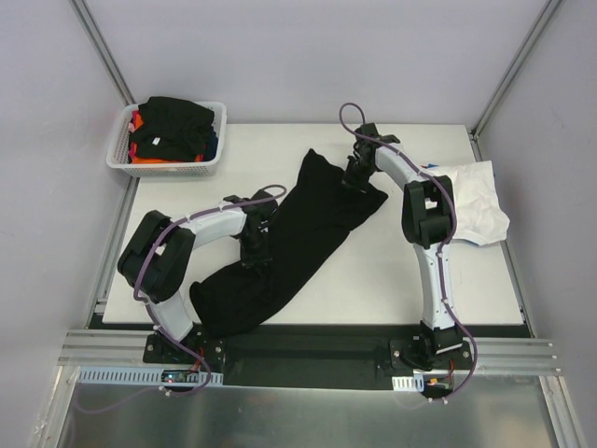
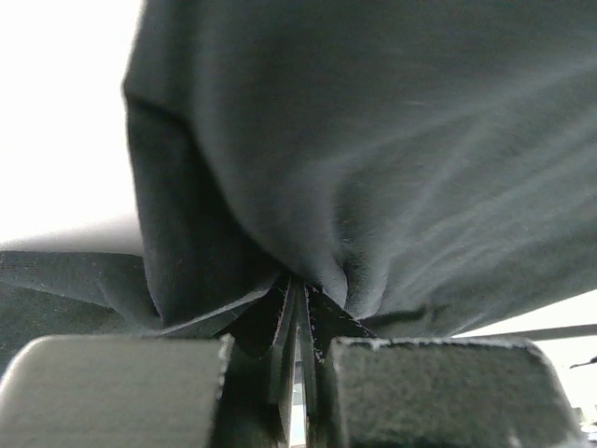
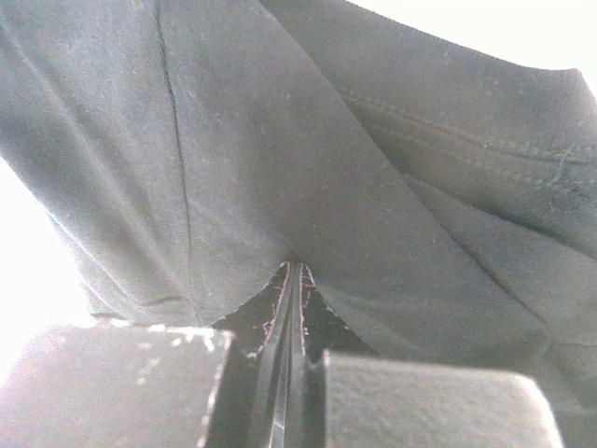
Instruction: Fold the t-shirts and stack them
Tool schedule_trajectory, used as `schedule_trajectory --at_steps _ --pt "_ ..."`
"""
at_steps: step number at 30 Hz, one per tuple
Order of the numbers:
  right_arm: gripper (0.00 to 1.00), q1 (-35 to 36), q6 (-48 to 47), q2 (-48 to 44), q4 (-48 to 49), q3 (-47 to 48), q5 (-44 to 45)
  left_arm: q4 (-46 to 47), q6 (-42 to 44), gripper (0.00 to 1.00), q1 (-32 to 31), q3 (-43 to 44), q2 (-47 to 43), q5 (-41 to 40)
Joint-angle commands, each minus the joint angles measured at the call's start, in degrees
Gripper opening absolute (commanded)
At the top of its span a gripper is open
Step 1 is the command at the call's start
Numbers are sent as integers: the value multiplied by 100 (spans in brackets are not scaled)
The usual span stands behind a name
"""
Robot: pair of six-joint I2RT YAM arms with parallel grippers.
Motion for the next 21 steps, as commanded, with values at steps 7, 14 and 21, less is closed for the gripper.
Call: schedule_trajectory --at_steps 7,14,21 --pt "1 -141 -611 -1467 136 -942 124 -256 -77 0 -316 897 -136 -274" --pt "1 43 -506 -2786 364 -2568 96 -863 90 0 -325 2453 111 -556" --pt "1 552 -277 -3586 689 -4325 386 -907 -6 0 -431 1963 -3 -371"
